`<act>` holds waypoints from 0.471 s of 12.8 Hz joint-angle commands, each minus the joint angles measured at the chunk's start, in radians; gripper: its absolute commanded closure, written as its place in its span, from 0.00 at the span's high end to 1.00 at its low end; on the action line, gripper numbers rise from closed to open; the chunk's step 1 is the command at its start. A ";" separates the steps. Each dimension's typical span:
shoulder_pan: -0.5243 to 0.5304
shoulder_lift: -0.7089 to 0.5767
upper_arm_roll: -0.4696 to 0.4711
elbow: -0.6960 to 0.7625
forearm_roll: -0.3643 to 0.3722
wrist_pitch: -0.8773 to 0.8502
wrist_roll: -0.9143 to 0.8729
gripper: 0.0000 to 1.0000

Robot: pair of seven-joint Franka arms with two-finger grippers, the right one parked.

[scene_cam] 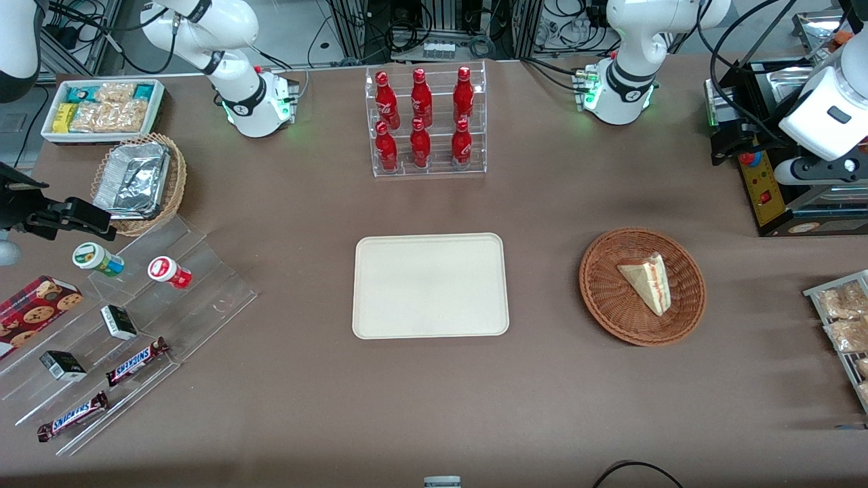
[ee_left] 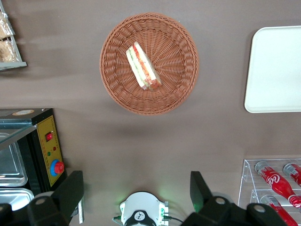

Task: Place sandwich from basket to tray
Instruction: 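Move the left gripper over the wicker basket above the wrapped sandwich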

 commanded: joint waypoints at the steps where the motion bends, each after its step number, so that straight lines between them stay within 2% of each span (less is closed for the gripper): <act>1: 0.005 0.001 -0.003 0.005 0.002 0.014 -0.016 1.00; 4: 0.007 0.003 -0.003 -0.021 0.000 0.046 -0.017 1.00; 6: 0.007 -0.017 0.000 -0.108 0.008 0.108 -0.022 1.00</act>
